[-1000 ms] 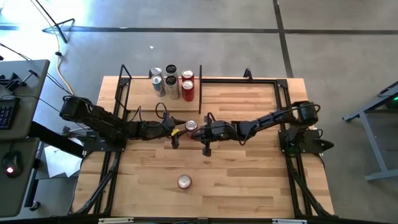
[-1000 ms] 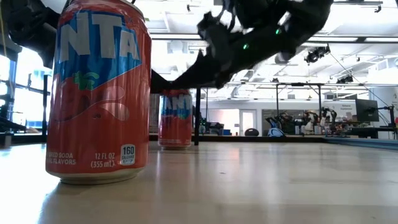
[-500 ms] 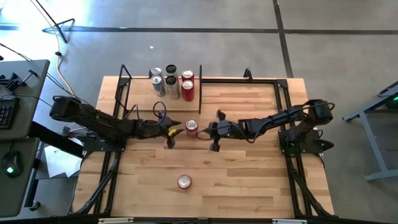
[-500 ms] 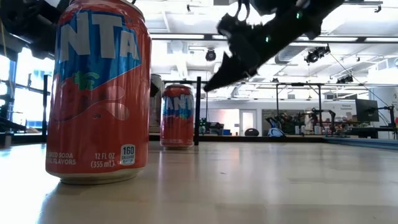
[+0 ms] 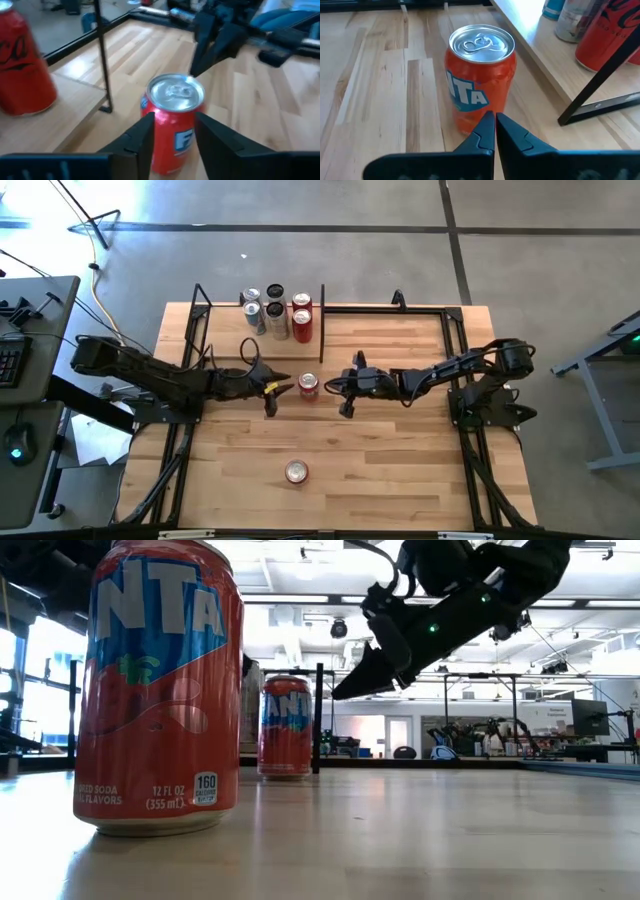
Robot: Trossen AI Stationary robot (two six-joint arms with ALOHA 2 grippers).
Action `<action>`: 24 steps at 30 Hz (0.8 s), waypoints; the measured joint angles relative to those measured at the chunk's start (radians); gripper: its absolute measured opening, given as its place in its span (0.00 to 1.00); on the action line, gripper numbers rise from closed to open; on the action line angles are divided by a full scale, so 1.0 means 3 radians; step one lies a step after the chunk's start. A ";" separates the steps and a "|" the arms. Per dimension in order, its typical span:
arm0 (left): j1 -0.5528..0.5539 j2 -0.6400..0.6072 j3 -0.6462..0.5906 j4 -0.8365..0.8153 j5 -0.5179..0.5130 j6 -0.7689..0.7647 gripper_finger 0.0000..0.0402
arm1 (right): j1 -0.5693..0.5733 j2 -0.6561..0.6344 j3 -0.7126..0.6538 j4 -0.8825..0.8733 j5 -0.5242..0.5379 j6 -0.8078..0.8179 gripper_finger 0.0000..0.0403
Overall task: Place canned beverage on shelf
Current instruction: Put the top red soda can on the shelf
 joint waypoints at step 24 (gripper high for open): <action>0.0039 0.0361 0.0006 0.0376 -0.0139 -0.0148 0.82 | -0.0136 0.0060 0.0001 0.0348 -0.0115 0.0100 0.00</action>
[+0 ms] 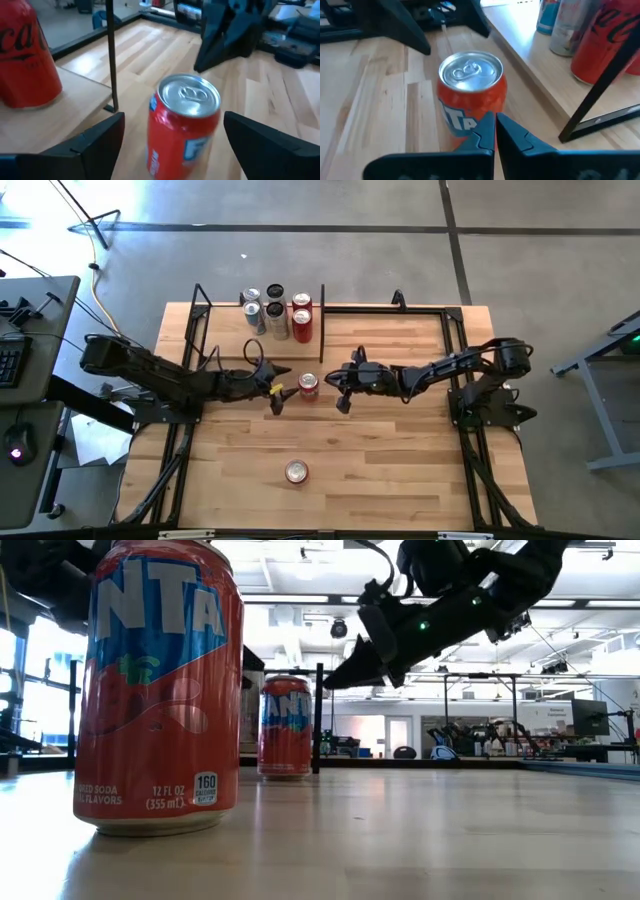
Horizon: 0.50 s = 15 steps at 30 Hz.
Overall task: Place canned beverage on shelf
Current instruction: Put the top red soda can on the shelf
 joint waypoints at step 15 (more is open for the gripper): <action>0.0132 0.0420 0.0046 0.0318 0.0145 0.0331 0.83 | -0.0080 0.0632 0.0498 0.0019 -0.0225 -0.0150 0.00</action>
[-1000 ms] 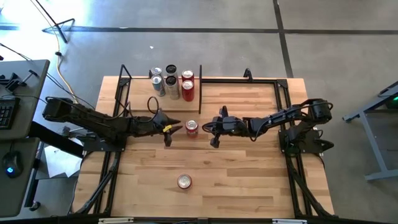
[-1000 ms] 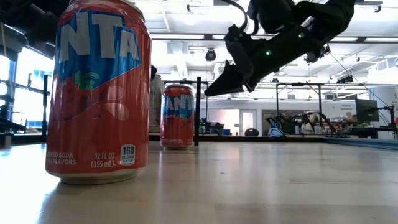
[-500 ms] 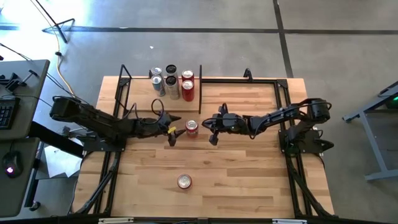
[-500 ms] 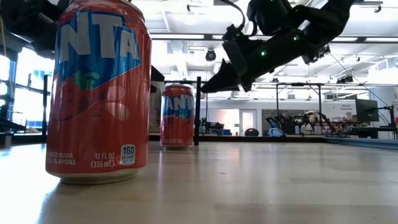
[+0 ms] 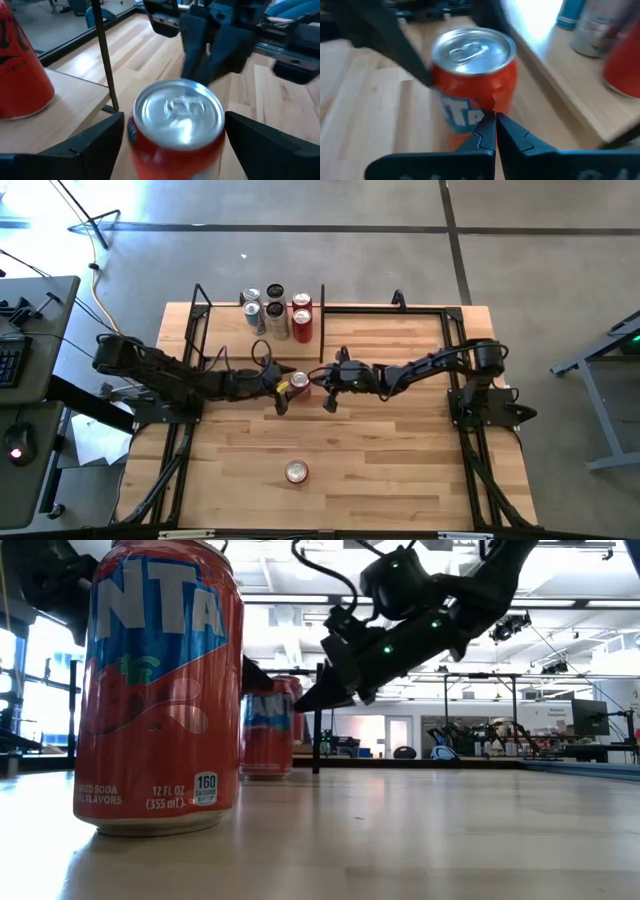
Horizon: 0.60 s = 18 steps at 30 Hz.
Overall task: Place canned beverage on shelf
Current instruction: Put the top red soda can on the shelf
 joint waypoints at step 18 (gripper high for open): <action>0.0019 0.0071 0.0123 -0.0139 -0.0052 0.0414 0.69 | 0.0009 0.0043 0.0088 -0.0052 -0.0099 -0.0029 0.00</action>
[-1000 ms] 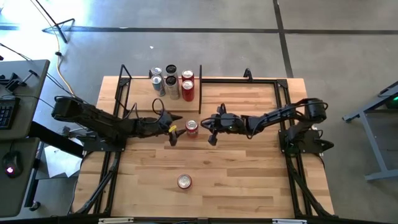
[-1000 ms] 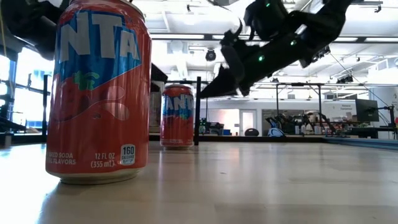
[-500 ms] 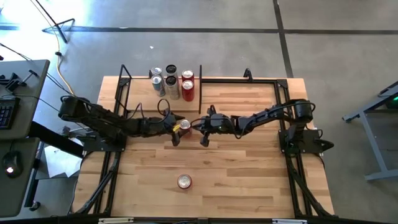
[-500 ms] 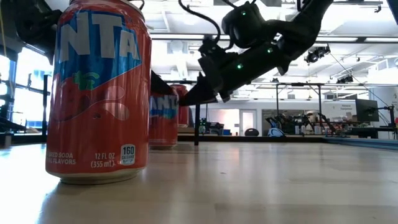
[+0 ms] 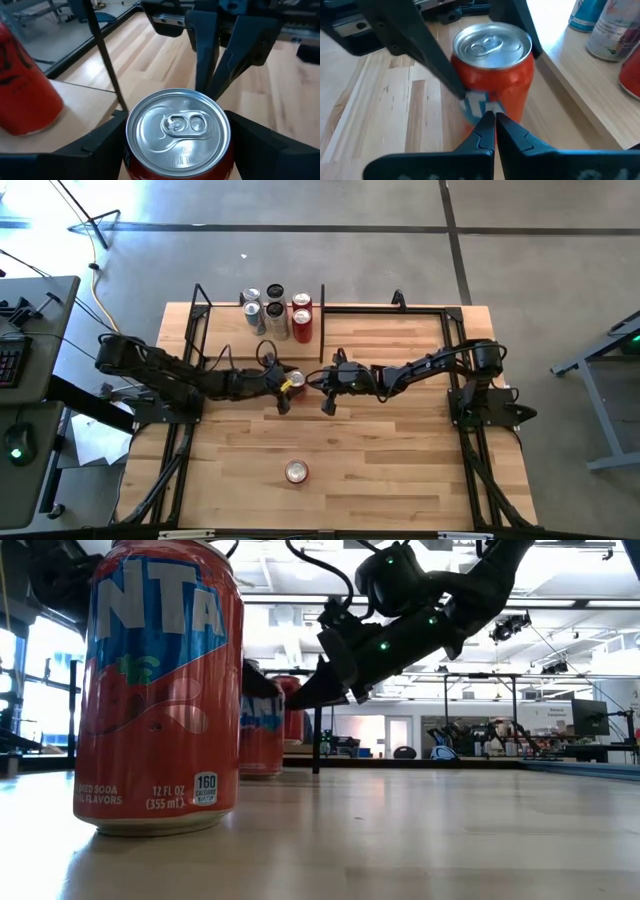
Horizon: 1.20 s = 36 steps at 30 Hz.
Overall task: Place canned beverage on shelf
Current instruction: Put the top red soda can on the shelf
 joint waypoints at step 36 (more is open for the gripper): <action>0.0347 -0.3007 0.0001 -0.3355 -0.1341 -0.0321 0.69 | 0.0000 0.0000 -0.0003 -0.0093 -0.0024 -0.0136 0.00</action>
